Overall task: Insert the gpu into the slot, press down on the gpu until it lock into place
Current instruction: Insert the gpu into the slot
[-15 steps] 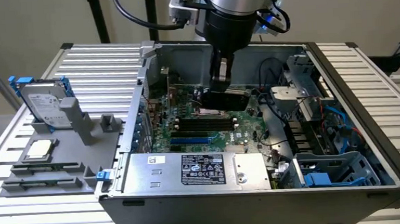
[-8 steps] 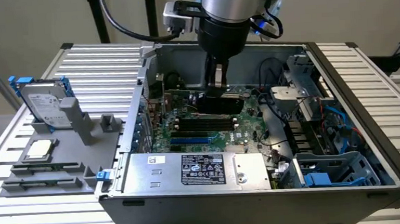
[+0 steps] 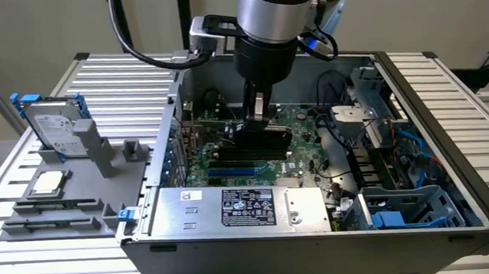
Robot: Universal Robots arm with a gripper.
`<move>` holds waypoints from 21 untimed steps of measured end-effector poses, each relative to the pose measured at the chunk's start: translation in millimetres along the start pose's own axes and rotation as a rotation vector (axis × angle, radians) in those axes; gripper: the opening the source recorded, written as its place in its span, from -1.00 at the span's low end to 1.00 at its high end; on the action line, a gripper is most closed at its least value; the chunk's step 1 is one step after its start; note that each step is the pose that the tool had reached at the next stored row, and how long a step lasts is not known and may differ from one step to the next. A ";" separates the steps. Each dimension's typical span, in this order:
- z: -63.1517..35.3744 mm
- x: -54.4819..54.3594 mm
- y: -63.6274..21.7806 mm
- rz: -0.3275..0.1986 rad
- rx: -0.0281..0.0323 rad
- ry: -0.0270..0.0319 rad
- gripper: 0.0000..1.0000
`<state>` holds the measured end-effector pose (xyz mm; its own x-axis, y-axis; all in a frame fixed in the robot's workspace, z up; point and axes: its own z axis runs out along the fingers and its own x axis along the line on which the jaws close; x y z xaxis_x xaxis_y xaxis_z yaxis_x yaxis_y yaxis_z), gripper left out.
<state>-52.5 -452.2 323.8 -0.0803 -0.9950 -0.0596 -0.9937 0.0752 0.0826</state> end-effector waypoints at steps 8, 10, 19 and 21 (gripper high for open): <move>13.4 3.1 12.2 -0.002 0.0262 -0.0018 -0.47; 17.2 3.4 13.0 -0.002 0.0266 -0.0019 -0.47; 29.1 4.5 12.1 -0.001 0.0096 -0.0005 -0.47; 30.9 4.7 12.0 0.000 0.0042 0.0002 -0.47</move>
<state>-67.2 -454.0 293.8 -0.0800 -0.9950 -0.0594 -0.9941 0.0753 0.0783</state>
